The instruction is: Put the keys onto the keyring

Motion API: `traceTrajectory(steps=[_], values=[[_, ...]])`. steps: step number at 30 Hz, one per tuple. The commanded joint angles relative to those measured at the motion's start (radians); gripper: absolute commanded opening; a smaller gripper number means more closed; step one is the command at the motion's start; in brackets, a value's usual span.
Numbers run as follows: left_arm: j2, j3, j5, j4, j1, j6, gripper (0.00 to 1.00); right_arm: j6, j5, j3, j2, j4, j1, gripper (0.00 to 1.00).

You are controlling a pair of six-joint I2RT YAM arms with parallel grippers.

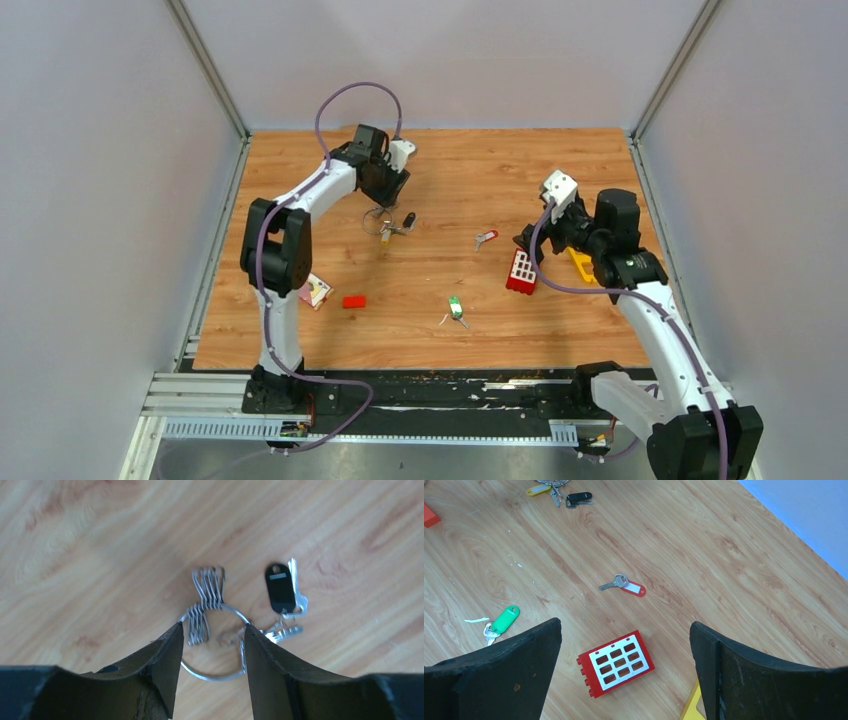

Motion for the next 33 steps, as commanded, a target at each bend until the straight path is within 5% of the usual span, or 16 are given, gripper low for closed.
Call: traceTrajectory(steps=[1, 8, 17, 23, 33], values=[[0.121, 0.185, -0.008, -0.111, -0.004, -0.003, 0.55, -0.034, -0.019, 0.001, 0.01, 0.001, 0.006, 1.0], [0.272, 0.346, -0.032, -0.162, -0.003, -0.031, 0.47, -0.049, -0.021, -0.002, 0.027, -0.007, 0.009, 1.0], [0.306, 0.317, 0.054, -0.173, -0.003, -0.055, 0.36, -0.067, -0.016, -0.003, 0.054, -0.016, 0.026, 1.0], [0.251, 0.238, 0.158, -0.177, -0.004, -0.031, 0.17, -0.074, -0.015, -0.002, 0.062, -0.025, 0.035, 1.0], [0.056, -0.071, 0.293, -0.236, -0.044, 0.179, 0.11, -0.089, -0.01, 0.002, 0.083, -0.036, 0.048, 1.0]])
